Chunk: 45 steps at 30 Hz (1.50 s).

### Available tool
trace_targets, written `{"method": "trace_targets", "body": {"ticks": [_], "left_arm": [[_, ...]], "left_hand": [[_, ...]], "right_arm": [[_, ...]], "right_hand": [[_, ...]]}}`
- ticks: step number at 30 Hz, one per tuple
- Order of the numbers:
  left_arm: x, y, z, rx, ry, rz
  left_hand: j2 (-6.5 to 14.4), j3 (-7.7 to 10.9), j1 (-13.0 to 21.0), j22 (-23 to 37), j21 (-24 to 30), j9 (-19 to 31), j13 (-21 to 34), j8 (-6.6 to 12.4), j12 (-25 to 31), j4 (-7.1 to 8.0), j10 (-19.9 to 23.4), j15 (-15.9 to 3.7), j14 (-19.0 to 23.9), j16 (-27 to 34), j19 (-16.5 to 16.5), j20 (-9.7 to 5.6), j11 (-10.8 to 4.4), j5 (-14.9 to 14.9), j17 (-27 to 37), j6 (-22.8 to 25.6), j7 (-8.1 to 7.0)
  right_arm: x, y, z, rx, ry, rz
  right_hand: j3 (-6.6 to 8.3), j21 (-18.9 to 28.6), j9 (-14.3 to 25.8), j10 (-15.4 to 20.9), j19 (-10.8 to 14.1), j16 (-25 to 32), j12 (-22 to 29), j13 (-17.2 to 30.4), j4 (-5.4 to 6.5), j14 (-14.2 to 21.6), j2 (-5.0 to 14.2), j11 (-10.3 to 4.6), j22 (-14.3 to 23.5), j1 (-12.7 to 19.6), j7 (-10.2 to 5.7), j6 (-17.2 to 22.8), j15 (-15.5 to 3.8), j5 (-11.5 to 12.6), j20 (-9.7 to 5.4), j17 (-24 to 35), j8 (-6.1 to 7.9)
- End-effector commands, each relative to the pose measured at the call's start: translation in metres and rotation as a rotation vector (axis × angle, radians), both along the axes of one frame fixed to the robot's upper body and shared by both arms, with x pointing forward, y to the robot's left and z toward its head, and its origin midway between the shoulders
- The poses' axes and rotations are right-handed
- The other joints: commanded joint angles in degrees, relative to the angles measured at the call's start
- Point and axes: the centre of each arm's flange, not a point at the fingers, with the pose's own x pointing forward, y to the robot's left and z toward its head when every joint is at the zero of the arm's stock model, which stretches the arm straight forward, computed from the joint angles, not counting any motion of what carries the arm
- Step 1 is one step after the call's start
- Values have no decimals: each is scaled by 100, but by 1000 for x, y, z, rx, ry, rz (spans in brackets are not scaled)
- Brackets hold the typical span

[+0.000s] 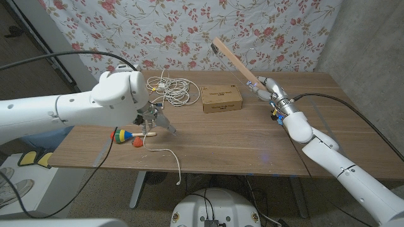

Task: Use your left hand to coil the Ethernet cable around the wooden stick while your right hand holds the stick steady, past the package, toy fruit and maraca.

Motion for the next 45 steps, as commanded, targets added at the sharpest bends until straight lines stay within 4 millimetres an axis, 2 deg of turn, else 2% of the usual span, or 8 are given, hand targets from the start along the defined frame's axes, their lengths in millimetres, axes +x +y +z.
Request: {"method": "trace_targets", "body": {"ticks": [1,5,9,11,13,23,24,45], "left_arm": [[-22,5,14,13,-285,57],[-30,5,14,-15,-402,80],[-37,6,16,-3,-503,106],[-39,7,16,-16,-527,117],[-38,8,17,-9,-500,108],[-32,15,14,14,-430,112],[-31,16,13,12,-418,111],[-4,18,-6,28,-181,105]], "left_hand": [[57,-286,-129,25,-420,9,-48,-26,-46,101,-2091,40,-1096,-32,-549,18,82,136,-21,-3018,-184],[135,-515,-326,44,-714,15,-59,-126,34,227,-2479,41,-1703,21,-980,22,-5,222,4,-3243,-111],[217,-614,-400,75,-742,17,-61,19,226,278,-2100,7,-1484,136,-956,22,-60,227,17,-2988,21],[283,-641,-345,98,-710,20,-57,141,351,255,-1813,-4,-1263,191,-827,23,-51,216,9,-2696,159],[347,-739,-232,132,-593,24,-26,250,713,198,-1038,-17,-591,290,-402,24,61,144,-4,-2197,459],[458,-1045,-44,103,-478,89,91,362,1318,144,12,-17,782,188,578,29,232,-140,23,-427,1019],[501,-1124,14,103,-641,112,94,168,1405,139,21,-14,953,107,720,30,232,-239,28,-238,1025],[595,-1103,66,89,-984,104,7,160,1446,103,1408,-35,1871,127,1390,31,229,-493,14,1591,1040]], "right_arm": [[7,2,6,-24,13,31],[11,3,7,-30,22,32],[14,4,9,-37,29,33],[16,4,9,-38,29,32],[17,5,10,-37,27,37],[23,7,15,-43,23,48],[23,7,15,-40,21,54],[31,-2,18,-11,11,55]], "right_hand": [[115,61,4,67,-31,48,-8,12,61,-43,114,-27,-27,101,40,17,-316,25,-473,18,42],[118,92,2,64,-40,58,-4,35,57,-45,113,-14,-61,101,38,18,-317,23,-478,18,43],[121,118,-1,65,-45,65,-17,23,53,-48,113,-10,-88,102,42,23,-316,22,-474,18,45],[122,128,-2,76,-53,68,-23,11,52,-49,112,-5,-100,102,43,26,-316,22,-472,17,47],[122,136,-3,76,-59,71,-24,14,51,-51,112,-13,-110,101,46,26,-315,22,-471,17,47],[126,203,-9,69,-72,91,-30,37,47,-58,111,-3,-179,96,32,20,-314,18,-474,18,45],[126,211,-10,73,-80,93,-30,37,47,-59,112,1,-187,96,37,26,-314,17,-473,18,48],[136,367,-26,80,-137,151,-67,38,44,-68,110,-15,-344,77,36,16,-315,4,-489,23,43]]}}
